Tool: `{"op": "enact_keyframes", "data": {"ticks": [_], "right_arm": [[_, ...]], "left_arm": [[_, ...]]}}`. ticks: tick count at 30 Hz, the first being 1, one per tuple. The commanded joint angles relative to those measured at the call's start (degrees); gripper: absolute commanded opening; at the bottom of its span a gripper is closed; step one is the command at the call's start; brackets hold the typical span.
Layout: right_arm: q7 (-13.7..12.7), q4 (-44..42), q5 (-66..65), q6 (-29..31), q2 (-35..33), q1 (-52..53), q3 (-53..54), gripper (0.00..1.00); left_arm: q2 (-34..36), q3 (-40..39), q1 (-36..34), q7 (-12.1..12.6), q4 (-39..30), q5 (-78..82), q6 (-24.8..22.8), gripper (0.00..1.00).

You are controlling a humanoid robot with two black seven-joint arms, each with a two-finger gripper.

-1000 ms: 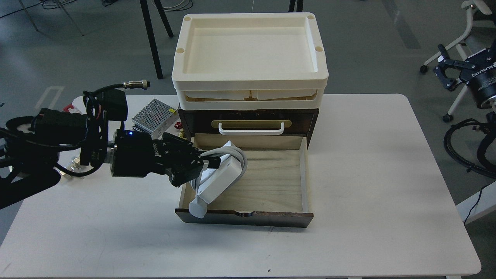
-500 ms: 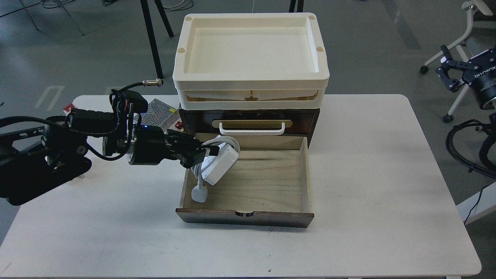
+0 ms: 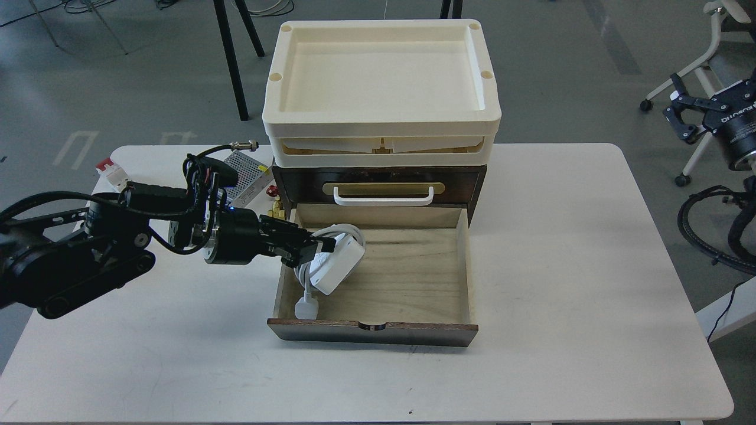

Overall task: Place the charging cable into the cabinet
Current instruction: 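Lower the adapter into the drawer and open the left gripper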

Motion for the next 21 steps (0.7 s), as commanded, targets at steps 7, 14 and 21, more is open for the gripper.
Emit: {"op": "enact_keyframes", "data": {"ticks": [7, 14, 21], "right_arm": [[0.0, 0.1, 0.1, 0.0, 0.1, 0.0, 0.1, 1.0], [0.0, 0.1, 0.0, 0.0, 0.0, 0.1, 0.1, 1.0], [0.0, 0.3, -0.1, 0.0, 0.2, 0.7, 0.1, 1.0]], "left_arm": [[0.2, -2.3, -0.9, 0.0, 0.2, -8.3, -5.6, 0.9], [6.8, -8.3, -0.1, 0.0, 0.2, -20.1, -6.6, 0.96], [14.0, -9.9, 2.0, 0.0, 8.2, -59.3, -7.0, 0.97]]}}
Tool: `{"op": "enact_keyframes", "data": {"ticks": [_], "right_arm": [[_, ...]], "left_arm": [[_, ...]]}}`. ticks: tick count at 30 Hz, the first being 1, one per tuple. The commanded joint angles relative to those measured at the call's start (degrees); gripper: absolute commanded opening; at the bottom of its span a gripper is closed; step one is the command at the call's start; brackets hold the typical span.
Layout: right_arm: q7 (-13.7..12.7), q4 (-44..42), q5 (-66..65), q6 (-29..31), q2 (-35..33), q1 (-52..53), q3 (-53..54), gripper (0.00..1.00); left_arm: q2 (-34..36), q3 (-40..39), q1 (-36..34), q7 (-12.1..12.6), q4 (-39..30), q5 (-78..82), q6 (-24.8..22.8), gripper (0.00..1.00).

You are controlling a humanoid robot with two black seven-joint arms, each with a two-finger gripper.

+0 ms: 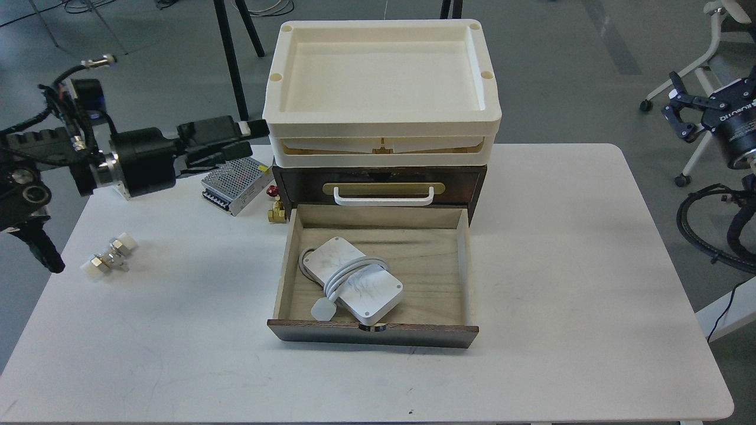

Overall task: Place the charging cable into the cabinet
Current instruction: 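Lower the adapter into the drawer and open the left gripper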

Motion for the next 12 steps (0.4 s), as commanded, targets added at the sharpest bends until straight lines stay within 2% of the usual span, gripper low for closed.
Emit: {"op": "enact_keyframes", "data": {"ticks": [1, 4, 8, 12], "right_arm": [[0.0, 0.2, 0.0, 0.0, 0.2, 0.5, 0.2, 1.0], [-0.1, 0.6, 0.0, 0.0, 1.1, 0.7, 0.0, 1.0], [-0.1, 1.0, -0.7, 0.0, 2.8, 1.3, -0.1, 1.0], [0.0, 2.8, -0.5, 0.0, 3.9, 1.8, 0.9, 1.0]], "left_arm": [[0.9, -0.5, 0.7, 0.0, 6.9, -20.8, -0.2, 0.97], [-2.8, -2.1, 0.6, 0.0, 14.1, -36.3, -0.2, 0.97], [-9.3, -8.1, -1.2, 0.0, 25.3, -51.9, -0.2, 0.97], [-15.2, -10.5, -2.4, 0.0, 28.1, -54.8, -0.2, 0.97]]}}
